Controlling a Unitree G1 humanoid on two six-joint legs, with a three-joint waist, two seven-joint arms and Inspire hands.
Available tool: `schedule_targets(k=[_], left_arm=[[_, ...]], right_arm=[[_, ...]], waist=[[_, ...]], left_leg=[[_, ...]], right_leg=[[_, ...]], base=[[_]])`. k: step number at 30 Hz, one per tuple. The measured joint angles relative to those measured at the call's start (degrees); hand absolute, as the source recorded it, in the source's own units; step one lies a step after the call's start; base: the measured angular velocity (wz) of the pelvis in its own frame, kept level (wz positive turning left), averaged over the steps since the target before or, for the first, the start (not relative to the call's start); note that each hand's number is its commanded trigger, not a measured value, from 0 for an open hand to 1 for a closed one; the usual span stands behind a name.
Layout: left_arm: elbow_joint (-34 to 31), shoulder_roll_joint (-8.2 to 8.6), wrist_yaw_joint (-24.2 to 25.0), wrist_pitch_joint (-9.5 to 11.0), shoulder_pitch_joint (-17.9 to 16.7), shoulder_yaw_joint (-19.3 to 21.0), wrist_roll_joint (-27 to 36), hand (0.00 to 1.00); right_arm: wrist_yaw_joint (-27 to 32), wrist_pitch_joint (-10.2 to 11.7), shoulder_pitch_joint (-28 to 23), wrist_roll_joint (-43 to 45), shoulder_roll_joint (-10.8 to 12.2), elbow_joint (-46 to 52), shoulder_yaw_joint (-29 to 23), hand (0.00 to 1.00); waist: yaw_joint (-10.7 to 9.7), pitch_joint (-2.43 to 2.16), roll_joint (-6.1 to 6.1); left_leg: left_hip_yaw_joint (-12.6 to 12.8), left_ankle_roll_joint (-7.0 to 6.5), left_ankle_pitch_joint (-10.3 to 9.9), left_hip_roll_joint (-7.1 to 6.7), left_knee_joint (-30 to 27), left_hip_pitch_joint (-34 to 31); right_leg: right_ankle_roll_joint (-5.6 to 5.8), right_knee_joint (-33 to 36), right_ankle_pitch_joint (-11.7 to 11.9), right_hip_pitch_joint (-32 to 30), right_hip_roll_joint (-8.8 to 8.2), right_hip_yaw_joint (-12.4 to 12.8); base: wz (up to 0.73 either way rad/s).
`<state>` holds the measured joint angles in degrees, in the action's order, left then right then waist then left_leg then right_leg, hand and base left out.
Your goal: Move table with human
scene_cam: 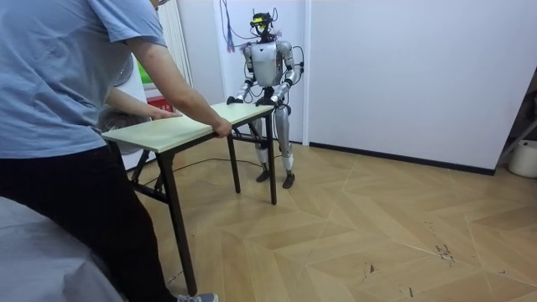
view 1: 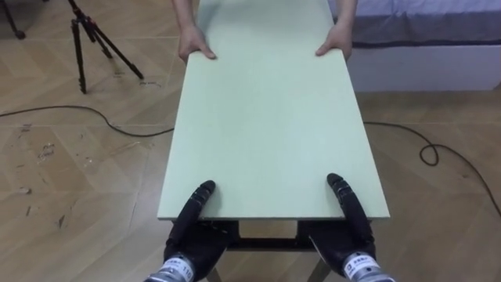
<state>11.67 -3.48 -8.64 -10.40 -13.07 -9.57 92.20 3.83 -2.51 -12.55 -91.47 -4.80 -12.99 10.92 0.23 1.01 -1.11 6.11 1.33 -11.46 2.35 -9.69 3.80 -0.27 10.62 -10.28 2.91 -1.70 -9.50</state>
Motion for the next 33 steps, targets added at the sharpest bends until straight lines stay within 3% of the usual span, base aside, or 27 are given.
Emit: schedule_targets(k=[8,14,20,23,31,33], left_arm=[[-0.2,-0.01,0.0,0.0,0.0,0.0,-0.7,1.0],[-2.9,0.23,0.1,1.4,-0.4,0.0,-3.0,1.0],[-6.1,0.13,0.9,2.1,-3.1,-0.3,-5.3,1.0],[-6.9,0.04,3.1,4.6,-4.9,-2.3,-6.8,1.0],[-7.4,0.05,5.3,7.2,-7.2,-3.8,-9.1,1.0],[-7.4,0.03,5.7,8.3,-7.6,-4.2,-9.6,1.0]], right_arm=[[0.0,0.4,-0.1,0.6,0.1,0.5,0.0,1.0],[0.4,1.3,-0.9,0.8,1.1,3.2,0.2,1.0],[-1.0,1.8,-3.5,1.6,1.1,6.0,0.9,1.0],[-1.6,2.0,-5.0,1.8,0.5,7.7,1.1,1.0],[-1.6,2.7,-6.9,1.4,0.1,9.3,2.4,1.0],[-1.6,3.7,-6.9,1.0,-0.1,9.3,3.6,1.0]], waist=[[0.1,0.0,-0.01],[0.1,0.0,-0.01],[-0.2,-0.14,0.22],[-0.1,-0.2,0.3],[0.0,-0.19,0.37],[0.0,-0.18,0.41]], left_leg=[[0.0,0.0,0.0,0.0,-0.1,0.0],[0.1,0.0,0.0,-0.02,-0.2,-0.1],[0.3,0.0,0.0,-0.06,-0.2,-0.1],[1.0,0.0,0.0,-0.05,-0.1,-0.5],[1.5,0.0,0.0,-0.03,0.0,-0.1],[1.6,0.0,0.0,0.02,0.0,-0.1]], right_leg=[[0.0,0.1,0.0,0.0,0.0,0.1],[0.0,0.1,0.0,-0.1,0.0,0.1],[0.0,0.0,0.0,-0.1,0.01,0.4],[0.01,0.0,0.0,-0.9,0.04,1.0],[0.02,0.3,0.0,-1.0,0.06,1.5],[0.02,0.3,0.0,-0.9,0.11,1.5]], base=[[0.0],[0.0],[-0.02],[-0.09],[-0.03],[0.0]])
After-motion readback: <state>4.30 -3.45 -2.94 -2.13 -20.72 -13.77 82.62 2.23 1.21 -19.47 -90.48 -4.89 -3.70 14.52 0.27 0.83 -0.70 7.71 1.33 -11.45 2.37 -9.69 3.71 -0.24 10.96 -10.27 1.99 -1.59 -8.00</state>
